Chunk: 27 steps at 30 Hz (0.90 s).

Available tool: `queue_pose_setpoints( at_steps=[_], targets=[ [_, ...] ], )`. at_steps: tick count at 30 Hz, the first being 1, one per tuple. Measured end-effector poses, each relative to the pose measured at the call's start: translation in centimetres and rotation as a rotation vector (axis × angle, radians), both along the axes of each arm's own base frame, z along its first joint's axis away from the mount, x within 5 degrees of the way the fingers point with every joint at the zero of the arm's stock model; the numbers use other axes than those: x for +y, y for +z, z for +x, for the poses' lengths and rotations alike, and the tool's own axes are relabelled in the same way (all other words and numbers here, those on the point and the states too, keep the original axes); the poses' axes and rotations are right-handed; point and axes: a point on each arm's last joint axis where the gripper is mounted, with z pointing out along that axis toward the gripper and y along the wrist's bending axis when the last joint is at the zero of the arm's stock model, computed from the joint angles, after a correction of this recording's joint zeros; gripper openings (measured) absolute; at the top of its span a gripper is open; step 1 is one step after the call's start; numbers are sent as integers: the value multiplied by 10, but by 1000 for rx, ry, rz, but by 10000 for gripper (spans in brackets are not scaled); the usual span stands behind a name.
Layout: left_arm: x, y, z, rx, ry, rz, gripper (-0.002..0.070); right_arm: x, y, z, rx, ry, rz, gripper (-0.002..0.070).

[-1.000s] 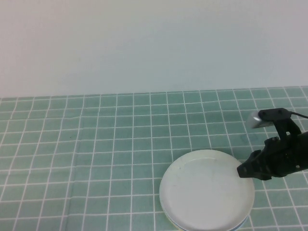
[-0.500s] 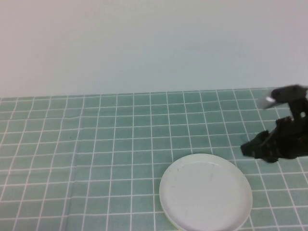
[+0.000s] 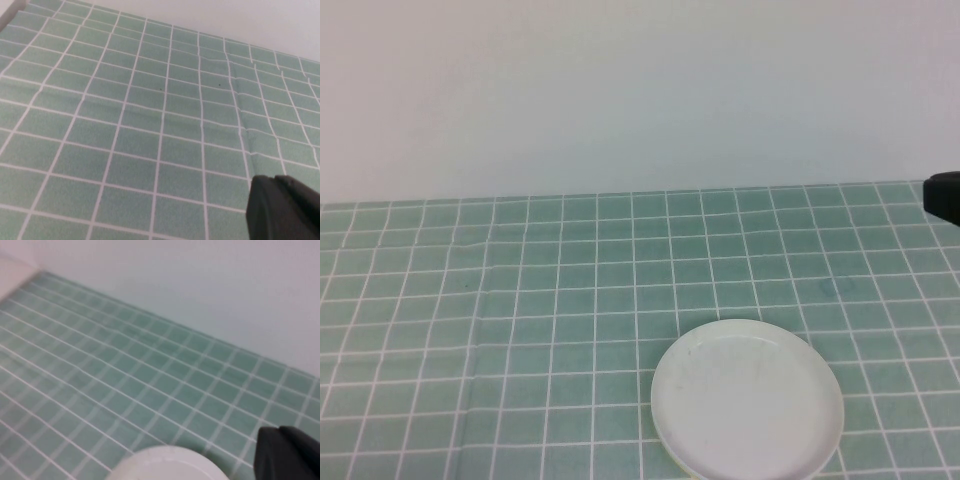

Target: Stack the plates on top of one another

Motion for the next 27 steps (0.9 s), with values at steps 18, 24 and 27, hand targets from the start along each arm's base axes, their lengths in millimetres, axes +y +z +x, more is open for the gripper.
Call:
queue_pose_setpoints(
  at_steps=[18, 24, 27],
  targets=[
    [0, 0, 0, 0, 0, 0, -1, -2, 30, -41, -95, 42, 122, -1],
    [0, 0, 0, 0, 0, 0, -1, -13, 45, -83, -265, 17, 140, -2],
    [0, 0, 0, 0, 0, 0, -1, -22, 38, -103, -338, -35, 150, -2]
  ],
)
